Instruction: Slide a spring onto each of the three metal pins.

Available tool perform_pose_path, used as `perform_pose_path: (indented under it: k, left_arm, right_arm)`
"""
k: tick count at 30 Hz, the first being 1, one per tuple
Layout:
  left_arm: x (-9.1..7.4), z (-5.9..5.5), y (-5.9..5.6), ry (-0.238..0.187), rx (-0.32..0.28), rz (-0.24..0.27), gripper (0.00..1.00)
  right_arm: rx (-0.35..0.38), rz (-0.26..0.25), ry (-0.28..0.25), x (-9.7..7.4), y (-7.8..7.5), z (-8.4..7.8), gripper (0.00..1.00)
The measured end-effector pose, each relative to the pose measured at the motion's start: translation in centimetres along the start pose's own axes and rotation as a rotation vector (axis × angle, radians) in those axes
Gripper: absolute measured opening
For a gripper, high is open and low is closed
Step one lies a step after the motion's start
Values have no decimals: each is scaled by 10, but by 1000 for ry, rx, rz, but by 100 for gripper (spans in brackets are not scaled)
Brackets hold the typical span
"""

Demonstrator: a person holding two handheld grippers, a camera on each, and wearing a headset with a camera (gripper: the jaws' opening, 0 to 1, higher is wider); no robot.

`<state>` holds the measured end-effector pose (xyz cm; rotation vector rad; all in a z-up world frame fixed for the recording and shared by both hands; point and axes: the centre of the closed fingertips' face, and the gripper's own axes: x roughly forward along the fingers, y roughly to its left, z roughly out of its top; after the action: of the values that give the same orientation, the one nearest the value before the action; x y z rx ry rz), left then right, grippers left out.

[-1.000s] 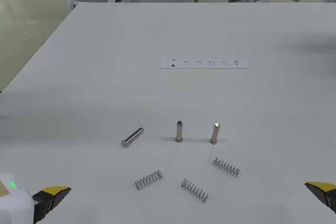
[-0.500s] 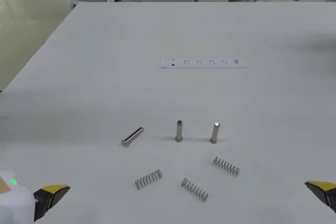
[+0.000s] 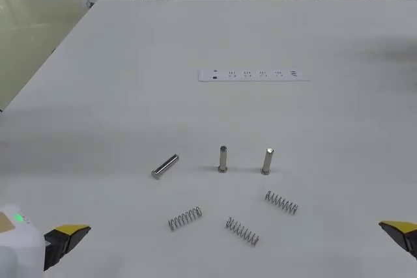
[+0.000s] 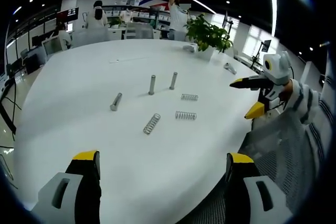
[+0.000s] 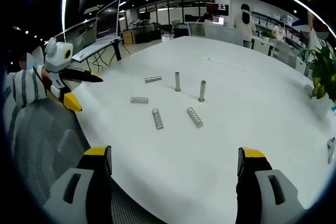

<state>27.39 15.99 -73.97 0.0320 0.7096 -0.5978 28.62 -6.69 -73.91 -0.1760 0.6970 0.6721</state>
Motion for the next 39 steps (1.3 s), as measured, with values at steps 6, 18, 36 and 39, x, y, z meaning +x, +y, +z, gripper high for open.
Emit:
perform_pose_path:
  k: [6,18,36,39]
  left_arm:
    - [0,-1,-1,2,-3,-5,98]
    - [1,0,-4,10,0,-16,98]
    - [9,1,-2,24,17,-28,98]
    - [10,3,-3,21,19,-33,98]
  right_arm:
    - [1,1,1,0,0,-1,99]
    - [11,5,6,0,2,-2,98]
    - [19,1,6,0,2,-2,98]
    - [21,1,5,0,2,-2,98]
